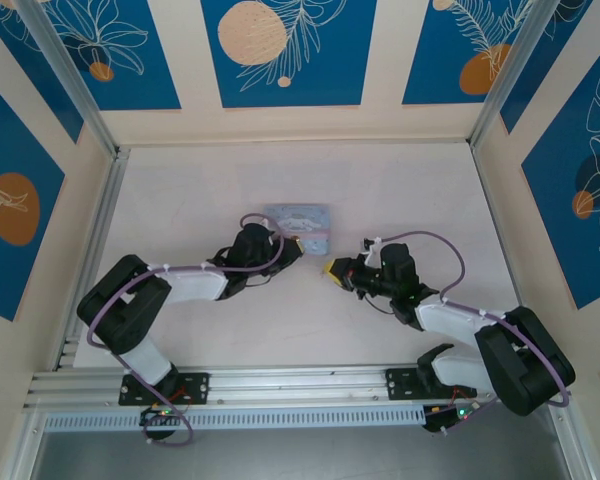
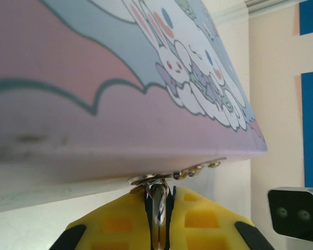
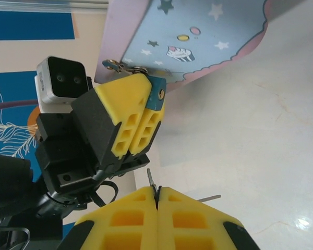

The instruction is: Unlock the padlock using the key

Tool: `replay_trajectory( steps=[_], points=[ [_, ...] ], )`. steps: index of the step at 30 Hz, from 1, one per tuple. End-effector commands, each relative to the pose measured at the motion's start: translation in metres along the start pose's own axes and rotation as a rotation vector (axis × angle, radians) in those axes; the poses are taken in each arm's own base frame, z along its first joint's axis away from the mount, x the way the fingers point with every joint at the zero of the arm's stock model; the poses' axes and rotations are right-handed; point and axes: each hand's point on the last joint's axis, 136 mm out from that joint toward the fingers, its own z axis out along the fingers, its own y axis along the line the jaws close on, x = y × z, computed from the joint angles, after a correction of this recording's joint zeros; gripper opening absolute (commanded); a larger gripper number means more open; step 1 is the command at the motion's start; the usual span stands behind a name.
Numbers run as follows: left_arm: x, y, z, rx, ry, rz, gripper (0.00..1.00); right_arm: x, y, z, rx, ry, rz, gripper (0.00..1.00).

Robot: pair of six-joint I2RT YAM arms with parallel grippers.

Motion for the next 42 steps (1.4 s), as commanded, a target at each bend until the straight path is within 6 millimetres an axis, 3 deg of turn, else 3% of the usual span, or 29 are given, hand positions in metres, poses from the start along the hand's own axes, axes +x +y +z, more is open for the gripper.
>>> replay_trajectory(
  steps=[1, 16, 29, 42],
  points=[
    [-0.012, -0.031, -0.007, 0.097, 0.009, -0.061, 0.0, -0.007, 0.01, 0.005, -0.027, -0.039, 0.007, 0.0],
    [-0.018, -0.043, -0.01, 0.218, 0.018, -0.288, 0.0, -0.022, 0.024, 0.018, -0.103, -0.13, 0.046, 0.0],
    [-0.019, -0.042, -0.011, 0.227, 0.01, -0.305, 0.0, -0.037, 0.028, 0.024, -0.125, -0.191, 0.125, 0.0],
    [-0.019, -0.042, -0.012, 0.228, 0.01, -0.309, 0.0, -0.038, 0.032, 0.038, -0.149, -0.193, 0.164, 0.0]
  ],
)
